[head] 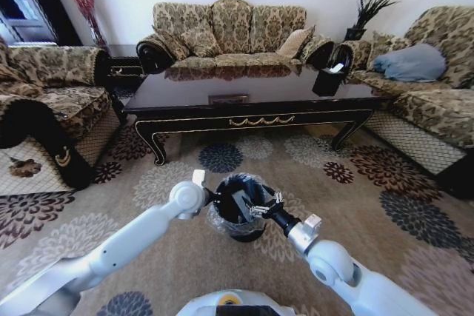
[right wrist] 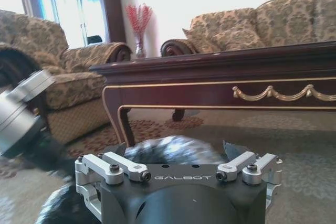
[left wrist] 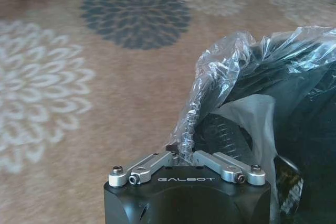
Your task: Move to the front of the table and pick up the trash from the floor, then place it into the trash bin.
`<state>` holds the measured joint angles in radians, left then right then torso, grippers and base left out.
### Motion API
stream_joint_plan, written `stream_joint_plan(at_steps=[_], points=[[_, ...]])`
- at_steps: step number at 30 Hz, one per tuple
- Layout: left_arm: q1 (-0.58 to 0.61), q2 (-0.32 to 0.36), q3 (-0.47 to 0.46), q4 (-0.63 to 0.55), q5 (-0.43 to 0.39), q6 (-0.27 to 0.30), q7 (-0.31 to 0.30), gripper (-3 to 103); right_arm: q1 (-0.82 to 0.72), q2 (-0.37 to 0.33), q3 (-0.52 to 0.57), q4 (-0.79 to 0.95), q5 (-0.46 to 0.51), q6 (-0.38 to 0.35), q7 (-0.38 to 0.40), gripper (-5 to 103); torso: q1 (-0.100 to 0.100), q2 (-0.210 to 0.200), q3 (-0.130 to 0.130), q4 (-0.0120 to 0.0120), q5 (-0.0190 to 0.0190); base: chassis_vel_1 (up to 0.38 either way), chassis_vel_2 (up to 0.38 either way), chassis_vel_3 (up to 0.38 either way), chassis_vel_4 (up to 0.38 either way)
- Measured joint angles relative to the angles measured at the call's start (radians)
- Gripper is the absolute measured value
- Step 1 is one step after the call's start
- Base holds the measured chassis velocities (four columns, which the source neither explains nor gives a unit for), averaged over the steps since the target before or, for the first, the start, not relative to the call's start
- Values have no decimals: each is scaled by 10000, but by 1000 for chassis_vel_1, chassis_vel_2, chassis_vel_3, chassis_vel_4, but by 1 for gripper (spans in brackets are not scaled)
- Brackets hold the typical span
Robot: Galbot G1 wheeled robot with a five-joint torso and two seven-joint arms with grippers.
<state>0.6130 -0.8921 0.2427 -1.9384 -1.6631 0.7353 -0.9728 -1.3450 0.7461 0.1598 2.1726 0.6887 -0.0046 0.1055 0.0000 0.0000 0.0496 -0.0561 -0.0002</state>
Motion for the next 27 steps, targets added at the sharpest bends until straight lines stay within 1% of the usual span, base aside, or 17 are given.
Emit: stream_joint_plan(at_steps=[2, 3, 7, 8, 11, 12, 15, 21, 25, 26, 27], points=[[342, 267, -501, -7, 64, 0, 31, 0, 35, 95, 141, -38, 155, -1, 104, 100, 0, 0, 0, 1, -1, 0, 0, 0, 0], [342, 267, -501, -7, 64, 0, 31, 0, 35, 95, 141, -38, 155, -1, 104, 100, 0, 0, 0, 1, -1, 0, 0, 0, 0], [1375, 713, -1791, -51, 249, -6, 142, 0, -19, 223, 335, -209, 221, 18, 211, 100, 0, 0, 0, -2, -1, 0, 0, 0, 0], [1375, 713, -1791, -51, 249, -6, 142, 0, -19, 223, 335, -209, 221, 18, 211, 100, 0, 0, 0, -2, -1, 0, 0, 0, 0], [2634, 1063, -2890, -108, 551, -5, 410, 0, -186, 308, 485, -381, 219, 83, 239, 100, 0, 0, 0, 2, 0, 0, 0, 0, 0], [2634, 1063, -2890, -108, 551, -5, 410, 0, -186, 308, 485, -381, 219, 83, 239, 100, 0, 0, 0, 2, 0, 0, 0, 0, 0], [3565, 1199, -3545, -7, 1027, -3, 612, 0, -298, 430, 568, -600, 192, 137, 268, 100, 0, 0, 0, 2, 1, 0, 0, 0, 0], [4053, 1038, -3857, 178, 1426, -2, 639, 0, -372, 616, 442, -993, 37, 178, 291, 100, 0, 0, 1, -2, 1, 0, 0, 0, 0], [4183, 1017, -3966, 221, 1488, -1, 618, 0, -503, 629, 401, -1037, -131, 203, 288, 100, 0, 0, 1, -2, 0, 0, 0, 0, 0], [4224, 1019, -4010, 218, 1489, 1, 591, -3, -543, 628, 398, -1041, -168, 212, 285, 100, 0, 0, 1, -1, 1, 0, 0, 0, 0], [4258, 1022, -4066, 185, 1487, 0, 588, 1, -592, 629, 397, -1041, -205, 224, 283, 100, 0, 0, 1, -1, 0, 0, 0, 0, 0]])
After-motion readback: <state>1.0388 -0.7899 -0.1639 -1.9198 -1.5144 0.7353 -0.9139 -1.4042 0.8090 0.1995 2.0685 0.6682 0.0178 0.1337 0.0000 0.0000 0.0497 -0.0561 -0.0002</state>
